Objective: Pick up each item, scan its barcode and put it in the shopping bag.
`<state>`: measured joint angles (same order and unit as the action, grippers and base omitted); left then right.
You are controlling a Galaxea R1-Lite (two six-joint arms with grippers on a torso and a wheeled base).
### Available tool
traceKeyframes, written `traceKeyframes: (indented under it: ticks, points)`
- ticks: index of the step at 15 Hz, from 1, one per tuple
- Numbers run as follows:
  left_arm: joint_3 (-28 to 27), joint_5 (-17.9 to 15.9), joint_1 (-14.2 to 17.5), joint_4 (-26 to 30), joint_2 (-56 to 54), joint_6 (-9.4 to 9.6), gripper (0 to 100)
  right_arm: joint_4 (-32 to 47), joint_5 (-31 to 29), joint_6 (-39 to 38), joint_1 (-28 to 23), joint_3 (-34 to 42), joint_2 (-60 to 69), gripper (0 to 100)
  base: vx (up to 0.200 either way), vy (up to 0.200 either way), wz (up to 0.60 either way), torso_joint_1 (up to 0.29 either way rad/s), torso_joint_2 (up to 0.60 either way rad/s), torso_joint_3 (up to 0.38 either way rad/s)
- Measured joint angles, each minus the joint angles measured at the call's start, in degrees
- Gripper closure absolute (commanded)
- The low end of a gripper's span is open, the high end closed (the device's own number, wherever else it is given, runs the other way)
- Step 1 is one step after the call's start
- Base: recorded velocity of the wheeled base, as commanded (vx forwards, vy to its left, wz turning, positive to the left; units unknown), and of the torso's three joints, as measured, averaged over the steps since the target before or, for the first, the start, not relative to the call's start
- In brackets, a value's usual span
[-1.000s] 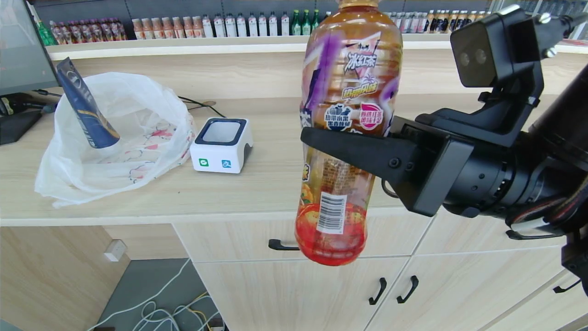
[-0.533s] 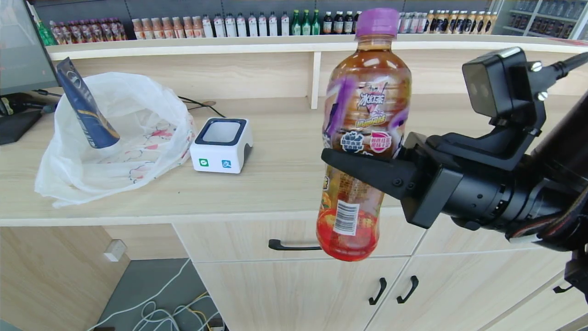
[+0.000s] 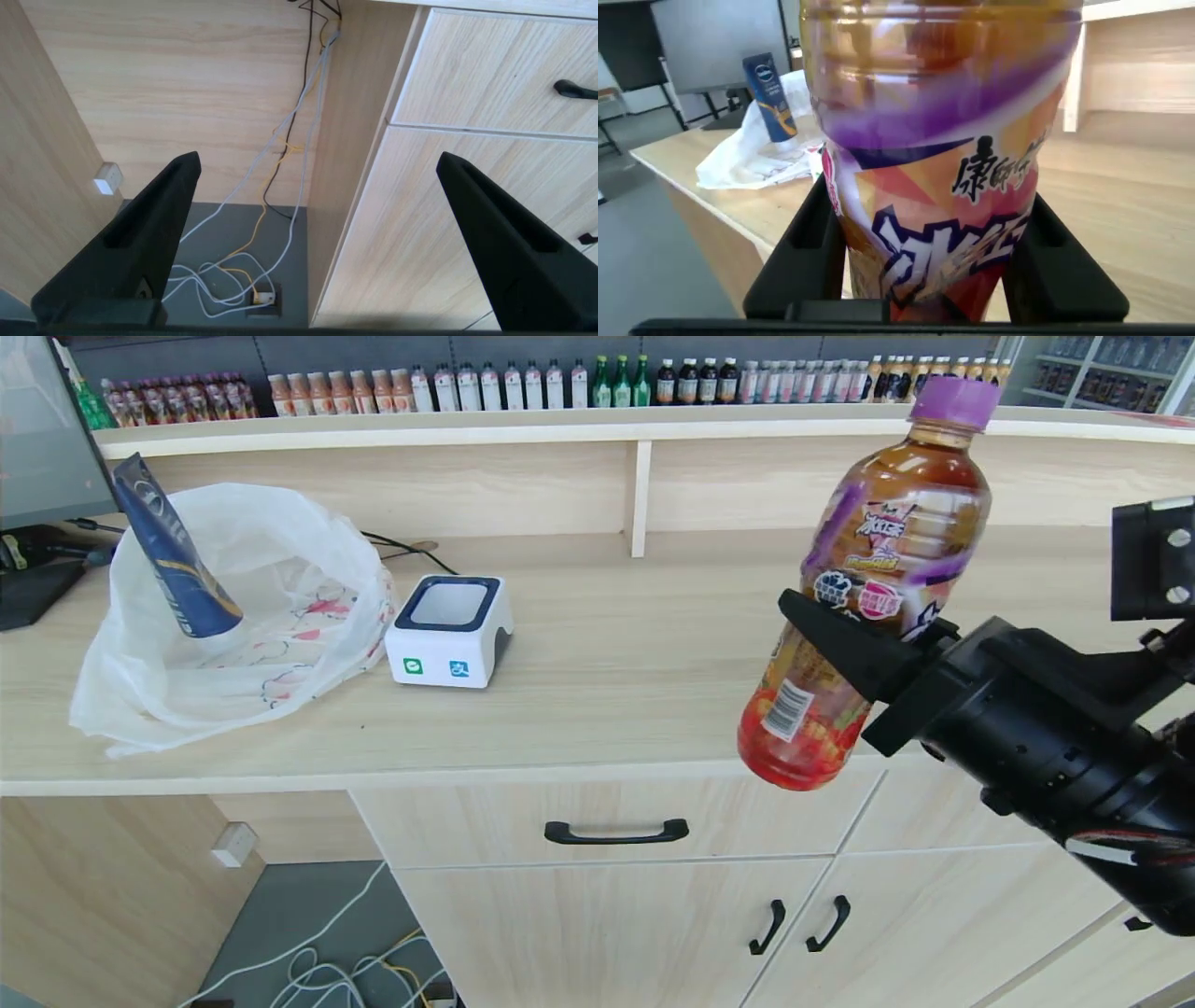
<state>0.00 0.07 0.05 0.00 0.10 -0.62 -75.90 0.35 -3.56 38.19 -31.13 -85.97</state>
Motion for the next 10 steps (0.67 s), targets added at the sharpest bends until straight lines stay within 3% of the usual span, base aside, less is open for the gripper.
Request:
traceKeyframes:
  ticks: [3,10]
  points:
    - [0.0,0.0,0.0,0.0,0.0,-0.11,0,-0.3,-1.3,4.6,0.0,3.5,3.1,100,0.000,0.000,0.00,0.000,0.00,0.000]
    - [0.0,0.0,0.0,0.0,0.0,-0.16,0,-1.0,-10.1,12.5,-7.3,4.2,6.1,100,0.000,0.000,0.00,0.000,0.00,0.000]
